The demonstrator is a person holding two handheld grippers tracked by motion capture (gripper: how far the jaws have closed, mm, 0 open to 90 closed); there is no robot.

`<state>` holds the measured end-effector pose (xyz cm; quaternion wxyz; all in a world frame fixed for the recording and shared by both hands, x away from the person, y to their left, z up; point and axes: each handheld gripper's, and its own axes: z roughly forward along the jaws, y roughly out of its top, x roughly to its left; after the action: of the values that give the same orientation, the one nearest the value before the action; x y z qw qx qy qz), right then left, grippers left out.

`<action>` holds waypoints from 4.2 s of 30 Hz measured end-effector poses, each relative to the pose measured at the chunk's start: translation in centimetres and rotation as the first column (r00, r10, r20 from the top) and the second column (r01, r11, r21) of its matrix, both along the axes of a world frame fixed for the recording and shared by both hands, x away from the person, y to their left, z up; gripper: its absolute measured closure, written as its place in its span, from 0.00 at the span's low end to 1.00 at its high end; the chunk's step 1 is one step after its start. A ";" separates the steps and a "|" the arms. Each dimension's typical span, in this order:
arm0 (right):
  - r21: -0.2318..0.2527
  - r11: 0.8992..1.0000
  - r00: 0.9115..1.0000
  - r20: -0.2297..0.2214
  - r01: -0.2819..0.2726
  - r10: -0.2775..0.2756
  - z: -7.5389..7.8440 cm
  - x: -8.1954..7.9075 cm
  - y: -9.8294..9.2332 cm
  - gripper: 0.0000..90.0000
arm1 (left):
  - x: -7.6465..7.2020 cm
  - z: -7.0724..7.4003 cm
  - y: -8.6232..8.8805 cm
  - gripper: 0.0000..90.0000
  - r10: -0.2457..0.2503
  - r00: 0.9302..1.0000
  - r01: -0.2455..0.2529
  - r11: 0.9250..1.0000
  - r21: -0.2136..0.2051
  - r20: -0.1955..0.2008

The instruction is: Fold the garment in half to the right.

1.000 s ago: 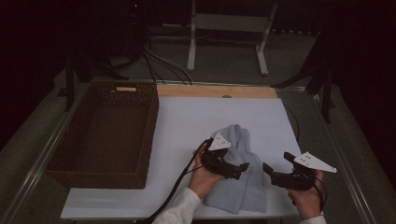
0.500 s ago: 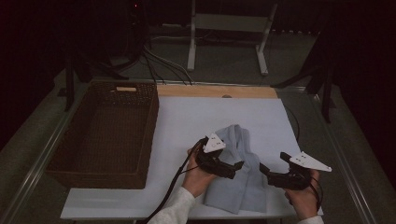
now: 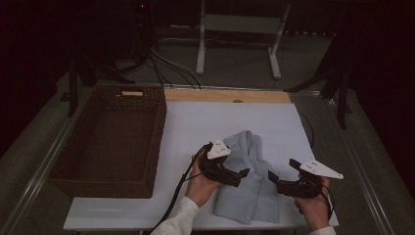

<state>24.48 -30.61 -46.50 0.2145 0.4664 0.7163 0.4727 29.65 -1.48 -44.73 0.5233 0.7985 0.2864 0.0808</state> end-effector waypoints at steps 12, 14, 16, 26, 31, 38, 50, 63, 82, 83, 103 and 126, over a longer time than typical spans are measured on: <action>0.012 1.000 1.000 0.012 -0.025 0.025 -0.2 0.2 0.7 0.03 | -0.4 0.0 2.4 0.00 0.058 0.998 -0.058 0.998 0.027 0.002; 0.020 0.999 0.999 0.006 -0.032 0.032 -0.3 0.3 0.8 0.03 | -0.4 0.0 2.7 0.00 0.063 0.998 -0.063 0.998 0.032 0.002; 0.036 0.998 0.999 0.008 -0.042 0.042 -0.3 0.4 0.8 0.03 | -0.5 -0.1 2.8 0.00 0.064 0.998 -0.064 0.997 0.037 0.005; 0.027 0.997 0.996 -0.052 -0.068 0.069 -0.5 0.7 1.4 0.03 | -0.7 -0.1 4.0 0.00 0.088 0.996 -0.088 0.995 0.049 0.006; 0.009 0.995 0.992 -0.082 -0.096 0.096 -0.6 0.8 1.7 0.07 | -0.9 0.0 4.4 0.00 0.091 0.996 -0.092 0.994 0.058 0.010; -0.029 0.994 0.987 -0.120 -0.108 0.104 -0.8 0.9 2.3 0.23 | -1.1 0.1 4.9 0.00 0.100 0.995 -0.101 0.993 0.064 0.013; -0.066 0.987 0.977 -0.165 -0.148 0.136 -1.5 1.4 3.5 0.23 | -1.1 0.4 5.6 0.00 0.116 0.993 -0.116 0.992 0.046 0.016; -0.069 0.979 0.955 -0.243 -0.192 0.171 -2.1 1.8 4.2 0.47 | -1.0 0.4 5.7 0.00 0.118 0.993 -0.119 0.992 0.044 0.014; -0.072 0.970 0.938 -0.281 -0.231 0.203 -1.9 1.6 4.2 0.93 | -1.2 0.5 5.7 0.00 0.120 0.993 -0.121 0.992 0.040 0.020; -0.071 0.971 0.946 -0.252 -0.226 0.202 -1.4 1.4 4.2 0.93 | -1.2 0.4 5.7 0.00 0.119 0.993 -0.120 0.992 0.040 0.019; -0.062 0.986 0.984 -0.092 -0.156 0.150 1.4 0.6 2.4 0.94 | -1.2 0.3 5.5 0.00 0.109 0.994 -0.110 0.993 0.043 0.012; -0.096 0.993 0.982 -0.182 -0.065 0.047 0.5 0.9 -1.0 0.94 | -1.4 0.2 5.1 0.00 0.089 0.996 -0.089 0.995 0.039 -0.006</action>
<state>25.42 -31.65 -46.03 0.1589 0.4752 0.7686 0.3977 28.29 3.62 -44.53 0.5024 0.7952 0.3222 0.1066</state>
